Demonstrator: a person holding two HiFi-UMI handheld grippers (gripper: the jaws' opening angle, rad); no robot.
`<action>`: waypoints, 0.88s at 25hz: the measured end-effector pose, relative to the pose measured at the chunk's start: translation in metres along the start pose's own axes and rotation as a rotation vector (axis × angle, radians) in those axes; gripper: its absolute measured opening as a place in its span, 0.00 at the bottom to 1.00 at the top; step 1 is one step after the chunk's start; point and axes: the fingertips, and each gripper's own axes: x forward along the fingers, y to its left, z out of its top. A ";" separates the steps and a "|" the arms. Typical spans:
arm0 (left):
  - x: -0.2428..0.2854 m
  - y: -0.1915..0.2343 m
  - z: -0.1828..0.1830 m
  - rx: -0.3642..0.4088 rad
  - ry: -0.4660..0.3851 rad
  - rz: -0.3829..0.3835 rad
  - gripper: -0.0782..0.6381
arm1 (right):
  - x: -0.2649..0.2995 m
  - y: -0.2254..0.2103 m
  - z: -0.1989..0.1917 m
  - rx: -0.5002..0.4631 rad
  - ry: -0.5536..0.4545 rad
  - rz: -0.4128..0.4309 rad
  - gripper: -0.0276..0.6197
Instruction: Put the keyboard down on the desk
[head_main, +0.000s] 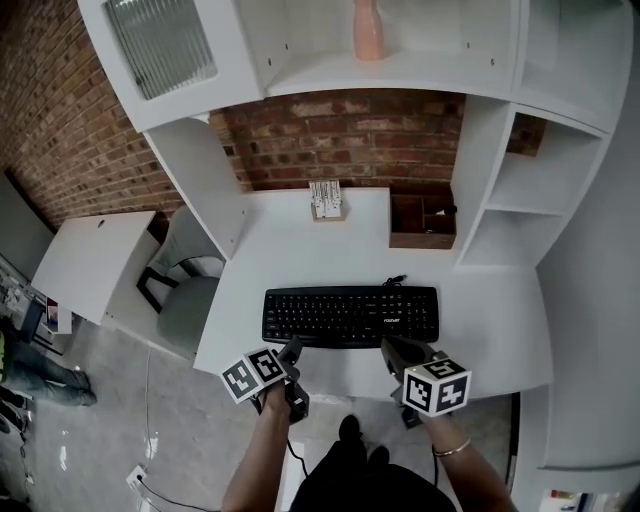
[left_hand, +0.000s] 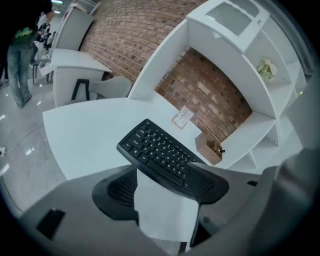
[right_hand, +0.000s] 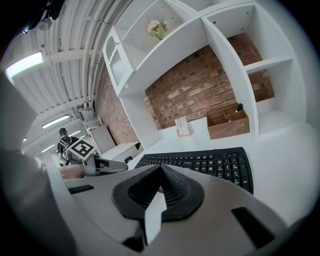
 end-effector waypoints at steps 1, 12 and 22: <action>-0.006 -0.007 0.000 0.042 -0.019 -0.004 0.54 | -0.004 0.001 0.000 -0.001 -0.007 0.000 0.05; -0.064 -0.071 -0.009 0.358 -0.188 -0.098 0.13 | -0.056 0.021 0.007 -0.049 -0.094 0.000 0.05; -0.106 -0.141 -0.028 0.620 -0.307 -0.262 0.12 | -0.102 0.027 0.009 -0.104 -0.184 -0.031 0.05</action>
